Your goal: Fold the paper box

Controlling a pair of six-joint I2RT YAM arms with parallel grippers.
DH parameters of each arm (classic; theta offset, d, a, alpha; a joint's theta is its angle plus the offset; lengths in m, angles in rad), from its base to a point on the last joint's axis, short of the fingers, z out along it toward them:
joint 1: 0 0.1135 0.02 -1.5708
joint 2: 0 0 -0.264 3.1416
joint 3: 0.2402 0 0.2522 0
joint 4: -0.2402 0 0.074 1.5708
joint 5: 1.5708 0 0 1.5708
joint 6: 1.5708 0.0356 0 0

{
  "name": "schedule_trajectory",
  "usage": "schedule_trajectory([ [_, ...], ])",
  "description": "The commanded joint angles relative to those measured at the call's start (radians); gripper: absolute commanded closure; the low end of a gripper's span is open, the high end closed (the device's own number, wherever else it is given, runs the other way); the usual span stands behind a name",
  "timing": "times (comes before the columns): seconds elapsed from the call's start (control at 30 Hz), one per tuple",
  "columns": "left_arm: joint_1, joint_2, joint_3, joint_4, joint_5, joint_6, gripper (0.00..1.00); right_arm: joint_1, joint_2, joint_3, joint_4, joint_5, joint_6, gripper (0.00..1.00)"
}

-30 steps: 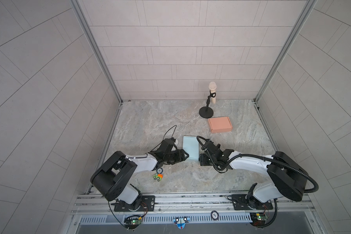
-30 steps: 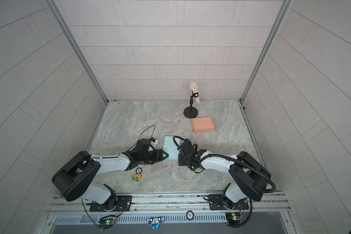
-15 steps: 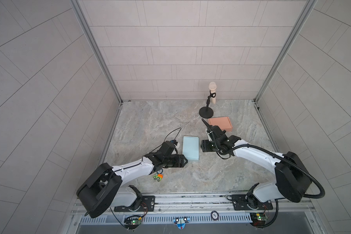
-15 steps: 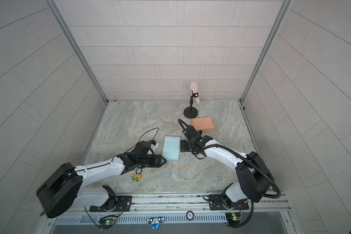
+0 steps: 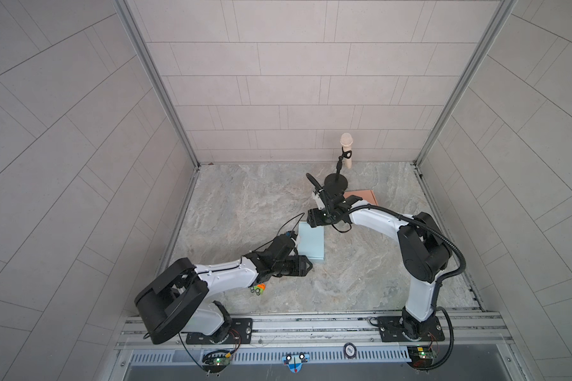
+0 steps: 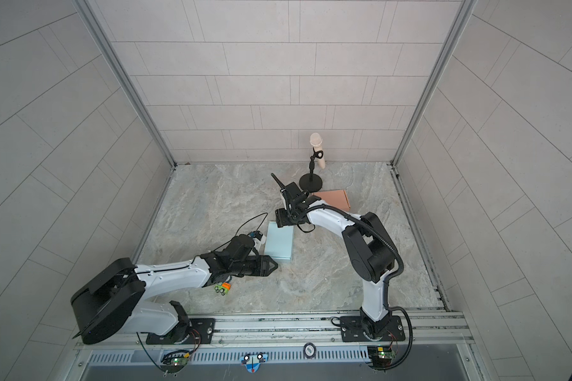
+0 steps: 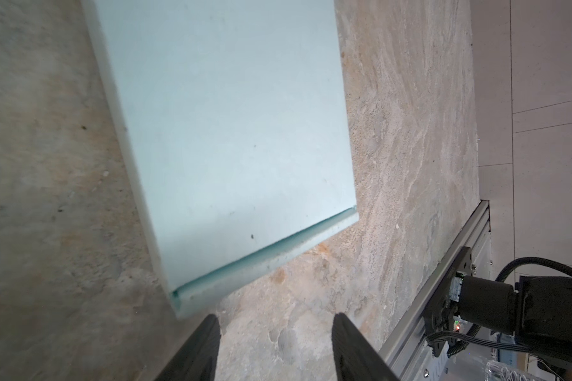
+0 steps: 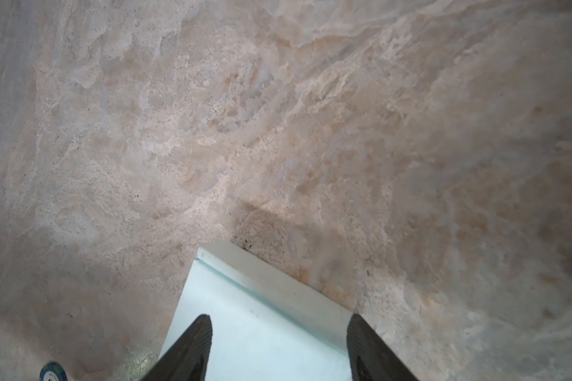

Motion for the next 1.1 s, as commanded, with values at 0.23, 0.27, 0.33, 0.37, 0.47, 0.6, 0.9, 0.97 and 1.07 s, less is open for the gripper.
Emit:
schedule_trajectory([
  [0.23, -0.005, 0.030, -0.016, 0.092, -0.066, -0.022, 0.43, -0.014, 0.113, 0.119, -0.063, -0.033, -0.055, 0.32],
  [0.27, -0.003, 0.031, -0.020, 0.098, -0.074, -0.025, 0.43, -0.016, 0.114, 0.117, -0.066, -0.035, -0.056, 0.32],
  [0.33, -0.001, 0.032, -0.023, 0.107, -0.089, -0.027, 0.43, -0.019, 0.110, 0.109, -0.069, -0.037, -0.058, 0.32],
  [0.37, 0.002, 0.032, -0.027, 0.114, -0.094, -0.028, 0.43, -0.019, 0.107, 0.105, -0.070, -0.038, -0.060, 0.32],
  [0.47, 0.016, 0.039, -0.030, 0.129, -0.087, -0.025, 0.42, -0.020, 0.104, 0.097, -0.080, -0.043, -0.063, 0.32],
  [0.6, 0.031, 0.056, -0.027, 0.148, -0.068, -0.010, 0.42, -0.023, 0.076, 0.047, -0.067, -0.043, -0.049, 0.32],
  [0.9, 0.127, 0.058, -0.038, 0.189, 0.003, 0.004, 0.41, -0.024, -0.043, -0.107, -0.054, -0.028, -0.035, 0.33],
  [0.97, 0.137, 0.062, -0.029, 0.179, 0.009, 0.015, 0.41, -0.024, -0.066, -0.140, -0.049, -0.029, -0.029, 0.33],
  [1.07, 0.154, 0.067, -0.016, 0.168, 0.018, 0.026, 0.42, -0.024, -0.106, -0.196, -0.037, -0.036, -0.014, 0.32],
])
